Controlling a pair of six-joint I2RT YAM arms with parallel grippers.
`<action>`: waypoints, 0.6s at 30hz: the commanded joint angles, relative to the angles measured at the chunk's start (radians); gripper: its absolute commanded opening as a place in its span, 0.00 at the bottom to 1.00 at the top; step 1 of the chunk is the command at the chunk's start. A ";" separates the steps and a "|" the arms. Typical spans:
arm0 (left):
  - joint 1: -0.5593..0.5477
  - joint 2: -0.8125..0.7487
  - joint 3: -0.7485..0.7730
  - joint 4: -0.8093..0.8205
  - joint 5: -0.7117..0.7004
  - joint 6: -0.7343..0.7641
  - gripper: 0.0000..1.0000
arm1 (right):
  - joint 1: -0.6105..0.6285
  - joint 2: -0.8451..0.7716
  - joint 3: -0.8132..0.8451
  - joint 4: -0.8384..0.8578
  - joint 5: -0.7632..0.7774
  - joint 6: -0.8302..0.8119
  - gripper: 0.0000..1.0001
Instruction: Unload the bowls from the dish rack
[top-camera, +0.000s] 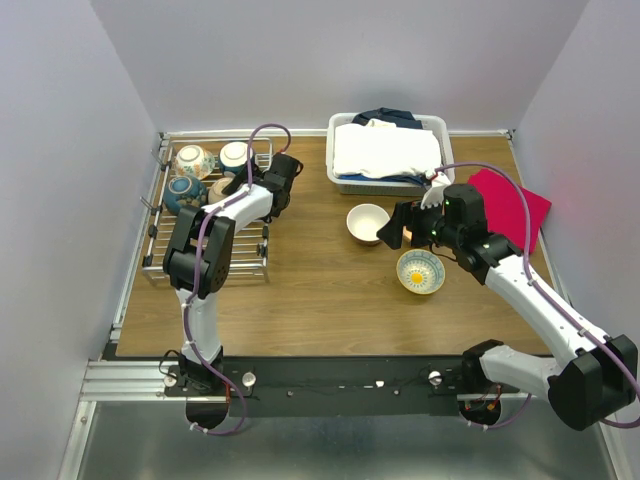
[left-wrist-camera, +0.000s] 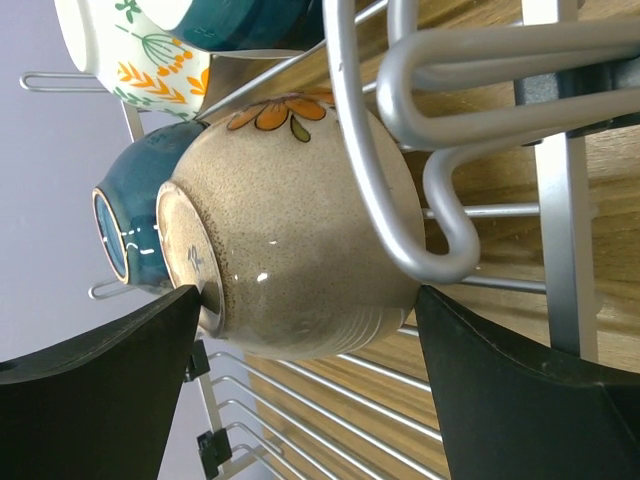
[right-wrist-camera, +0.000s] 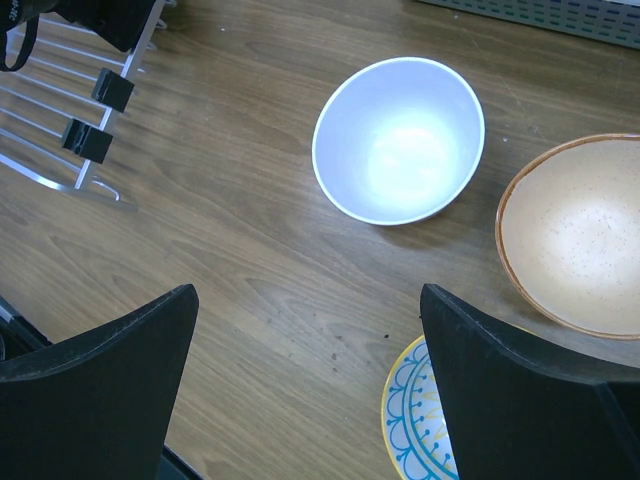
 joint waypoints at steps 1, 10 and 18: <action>0.012 0.080 -0.065 -0.011 -0.050 -0.017 0.92 | 0.001 -0.022 -0.014 0.022 0.000 0.004 1.00; 0.006 -0.027 -0.069 -0.004 -0.050 -0.049 0.75 | 0.001 -0.032 -0.020 0.034 -0.008 0.014 1.00; -0.001 -0.142 -0.062 -0.005 -0.039 -0.063 0.62 | 0.001 -0.042 -0.031 0.046 -0.018 0.027 1.00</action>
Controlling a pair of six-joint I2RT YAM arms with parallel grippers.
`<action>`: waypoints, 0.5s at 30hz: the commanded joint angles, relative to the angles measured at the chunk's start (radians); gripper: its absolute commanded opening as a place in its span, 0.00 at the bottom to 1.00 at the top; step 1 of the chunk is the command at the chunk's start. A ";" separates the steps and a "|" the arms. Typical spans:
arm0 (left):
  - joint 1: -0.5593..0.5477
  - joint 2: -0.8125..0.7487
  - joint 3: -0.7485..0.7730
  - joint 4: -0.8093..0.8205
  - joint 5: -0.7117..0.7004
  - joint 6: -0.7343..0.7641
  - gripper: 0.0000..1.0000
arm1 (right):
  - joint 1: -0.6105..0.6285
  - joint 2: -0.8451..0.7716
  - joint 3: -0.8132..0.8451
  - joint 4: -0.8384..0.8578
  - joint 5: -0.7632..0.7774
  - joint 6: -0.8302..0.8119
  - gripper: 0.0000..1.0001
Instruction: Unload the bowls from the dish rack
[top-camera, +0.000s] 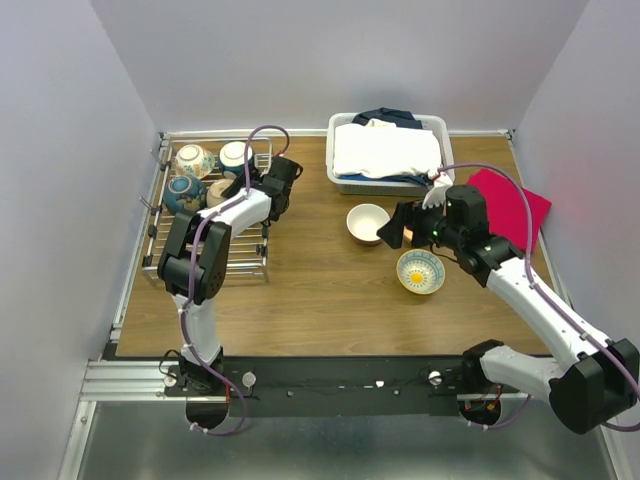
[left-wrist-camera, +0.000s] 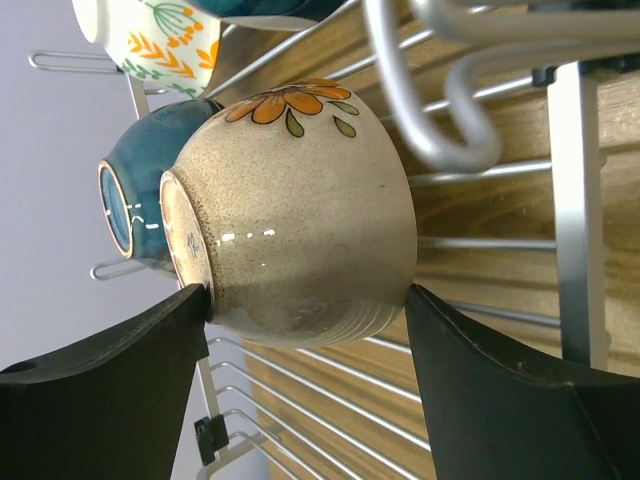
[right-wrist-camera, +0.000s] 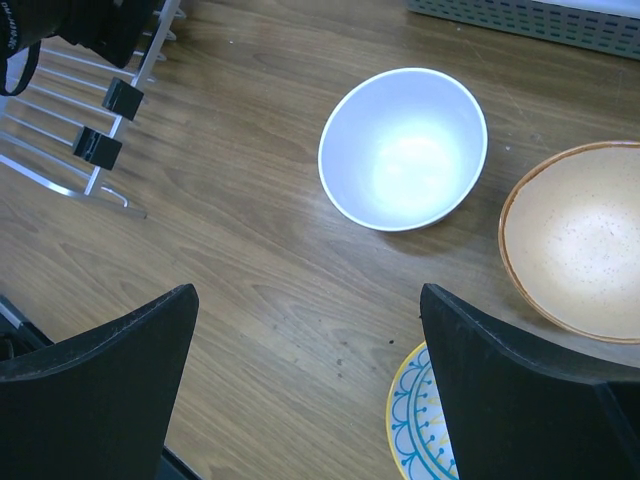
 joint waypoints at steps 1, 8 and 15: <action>0.011 -0.092 -0.002 -0.034 -0.017 -0.052 0.61 | 0.001 -0.026 -0.024 0.026 -0.018 0.012 1.00; 0.010 -0.129 -0.013 -0.086 -0.005 -0.097 0.54 | 0.000 -0.035 -0.033 0.033 -0.033 0.019 1.00; 0.000 -0.178 -0.039 -0.180 0.029 -0.177 0.48 | 0.001 -0.034 -0.042 0.048 -0.047 0.028 1.00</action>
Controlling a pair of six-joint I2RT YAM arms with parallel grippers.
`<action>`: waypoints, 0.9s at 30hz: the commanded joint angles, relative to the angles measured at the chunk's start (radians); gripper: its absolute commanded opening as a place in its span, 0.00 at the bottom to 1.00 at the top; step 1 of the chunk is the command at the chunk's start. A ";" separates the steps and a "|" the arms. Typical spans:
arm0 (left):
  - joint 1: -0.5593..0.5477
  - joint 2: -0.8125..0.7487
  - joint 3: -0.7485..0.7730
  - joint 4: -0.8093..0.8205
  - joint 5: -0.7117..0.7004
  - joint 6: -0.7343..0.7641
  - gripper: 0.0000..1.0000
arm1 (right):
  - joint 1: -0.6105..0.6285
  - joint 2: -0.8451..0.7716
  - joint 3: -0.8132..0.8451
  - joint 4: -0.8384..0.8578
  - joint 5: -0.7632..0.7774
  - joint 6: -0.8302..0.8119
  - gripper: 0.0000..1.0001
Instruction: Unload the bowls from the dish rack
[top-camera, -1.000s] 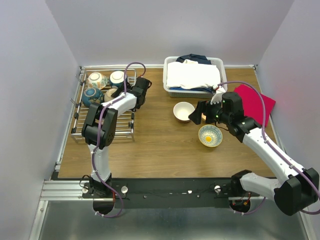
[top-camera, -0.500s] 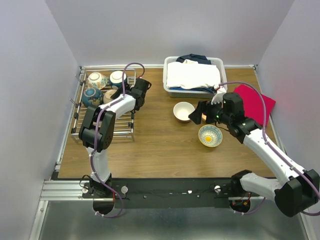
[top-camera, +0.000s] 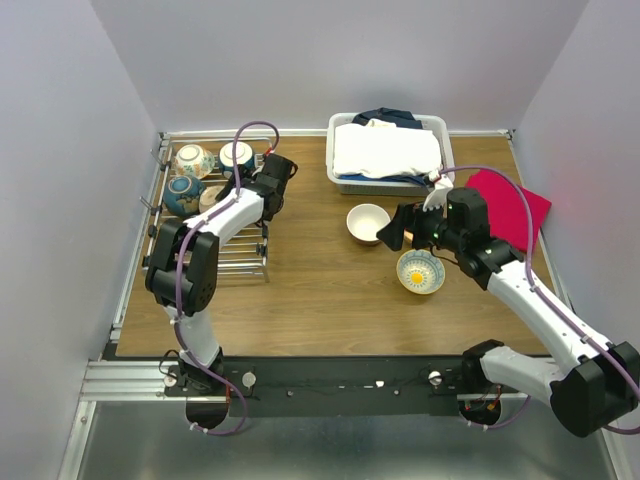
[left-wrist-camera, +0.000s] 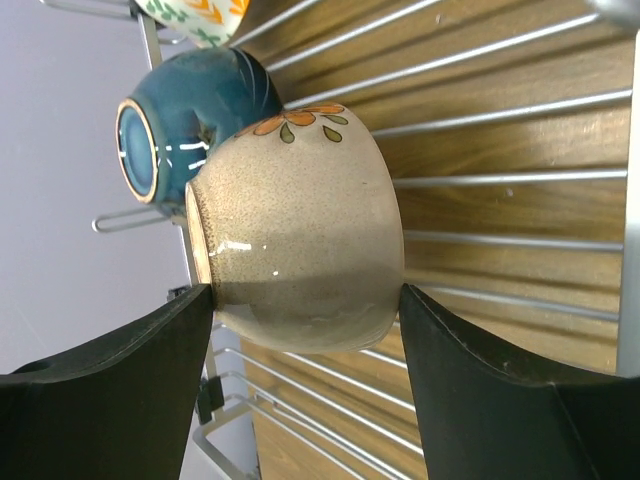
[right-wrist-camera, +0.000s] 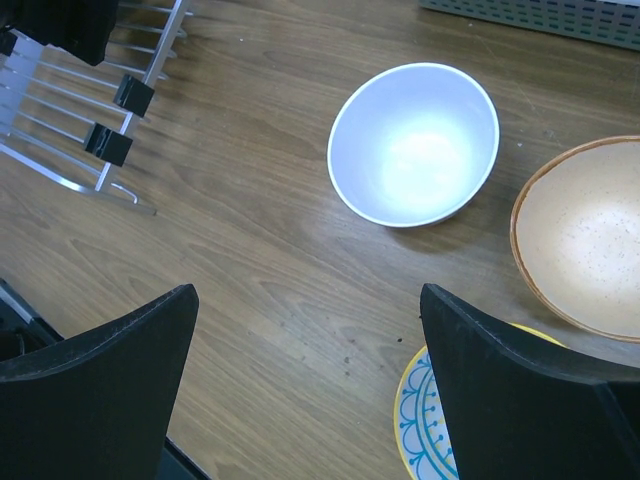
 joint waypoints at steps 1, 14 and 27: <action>-0.005 -0.075 -0.020 -0.076 0.016 -0.084 0.47 | 0.001 -0.014 -0.021 0.035 -0.034 0.016 1.00; -0.003 -0.130 0.049 -0.197 0.025 -0.151 0.34 | 0.001 0.038 -0.031 0.139 -0.144 0.043 1.00; 0.040 -0.196 0.176 -0.332 0.113 -0.288 0.30 | 0.058 0.239 -0.023 0.457 -0.301 0.192 1.00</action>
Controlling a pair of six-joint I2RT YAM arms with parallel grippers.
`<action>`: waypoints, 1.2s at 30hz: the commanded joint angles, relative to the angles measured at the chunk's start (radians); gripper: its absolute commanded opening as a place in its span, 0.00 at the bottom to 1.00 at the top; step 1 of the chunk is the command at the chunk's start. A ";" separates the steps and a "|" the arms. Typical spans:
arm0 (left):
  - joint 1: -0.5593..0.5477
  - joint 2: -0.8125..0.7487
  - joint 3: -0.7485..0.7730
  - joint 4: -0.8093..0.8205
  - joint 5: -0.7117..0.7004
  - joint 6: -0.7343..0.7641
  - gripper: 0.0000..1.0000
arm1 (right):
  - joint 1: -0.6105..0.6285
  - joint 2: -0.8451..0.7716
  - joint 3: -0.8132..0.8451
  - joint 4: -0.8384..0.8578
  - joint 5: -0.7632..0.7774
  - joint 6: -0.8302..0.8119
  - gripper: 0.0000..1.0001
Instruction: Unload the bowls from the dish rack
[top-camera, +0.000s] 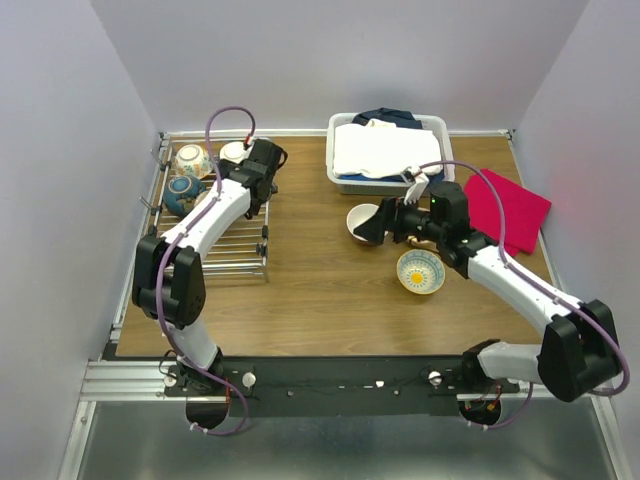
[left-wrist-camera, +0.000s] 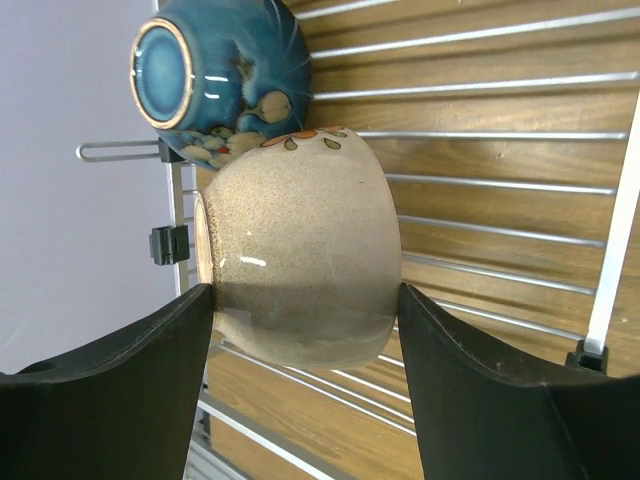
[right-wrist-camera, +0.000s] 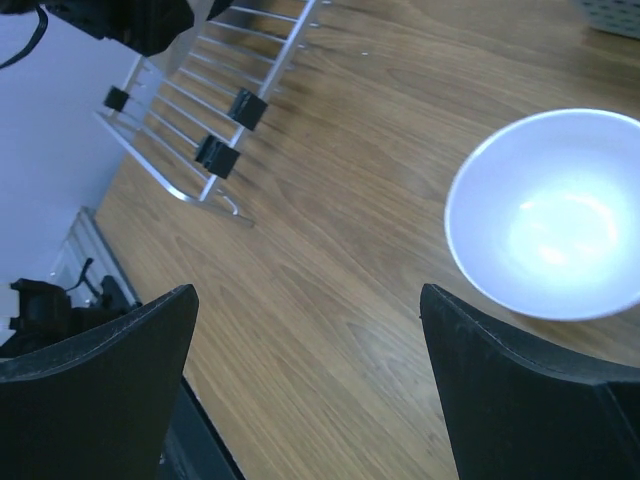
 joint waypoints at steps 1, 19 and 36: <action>0.022 -0.092 0.090 -0.064 0.033 -0.071 0.30 | 0.041 0.087 -0.002 0.200 -0.107 0.101 1.00; 0.061 -0.269 0.137 -0.085 0.322 -0.312 0.22 | 0.208 0.545 0.217 0.736 -0.217 0.343 0.99; 0.265 -0.367 -0.107 0.031 0.442 -0.397 0.61 | 0.266 0.598 0.255 0.594 -0.162 0.123 0.98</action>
